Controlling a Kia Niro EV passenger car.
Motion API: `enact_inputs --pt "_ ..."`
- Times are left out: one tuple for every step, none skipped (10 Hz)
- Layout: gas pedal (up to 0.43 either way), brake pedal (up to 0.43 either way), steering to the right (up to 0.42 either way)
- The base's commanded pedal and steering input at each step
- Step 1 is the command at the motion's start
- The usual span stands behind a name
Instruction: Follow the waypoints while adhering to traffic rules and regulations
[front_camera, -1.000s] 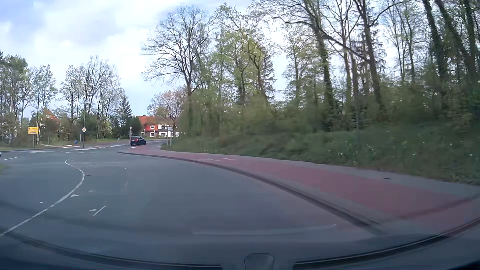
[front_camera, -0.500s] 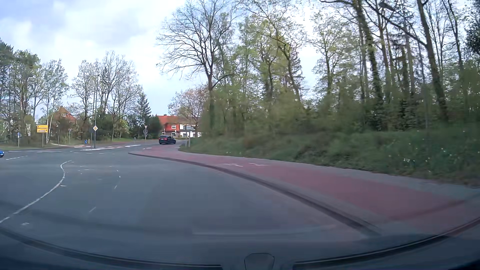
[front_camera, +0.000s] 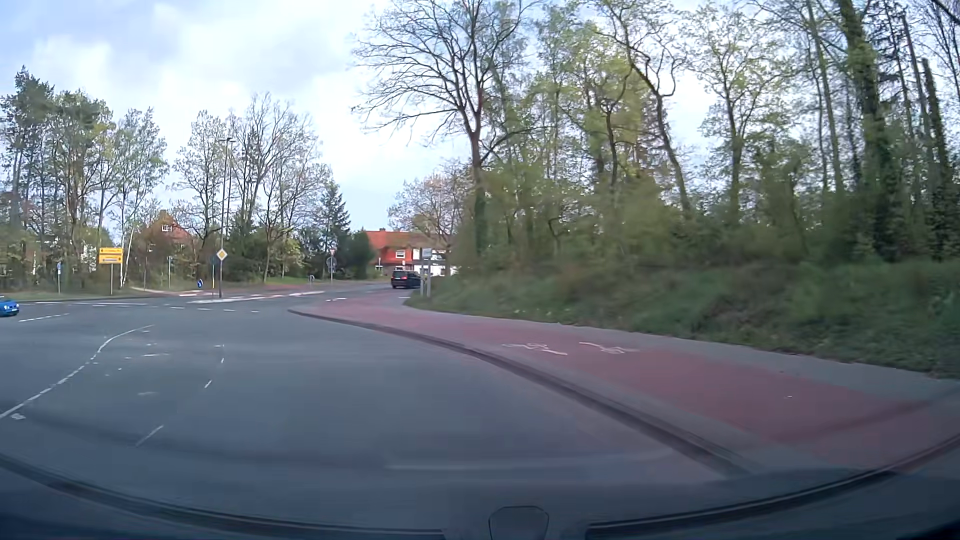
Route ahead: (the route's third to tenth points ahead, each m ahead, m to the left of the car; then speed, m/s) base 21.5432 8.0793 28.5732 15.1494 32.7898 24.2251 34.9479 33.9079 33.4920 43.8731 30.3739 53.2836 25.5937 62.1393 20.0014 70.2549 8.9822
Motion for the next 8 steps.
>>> enact_inputs --pt "0.02 0.0 -0.111" --pt "0.008 0.0 -0.112" --pt "0.008 0.0 -0.12" --pt "0.008 0.0 -0.131" --pt "0.008 0.0 -0.135" --pt "0.008 0.0 -0.137" --pt "0.008 0.0 -0.139" --pt "0.02 0.0 -0.141"
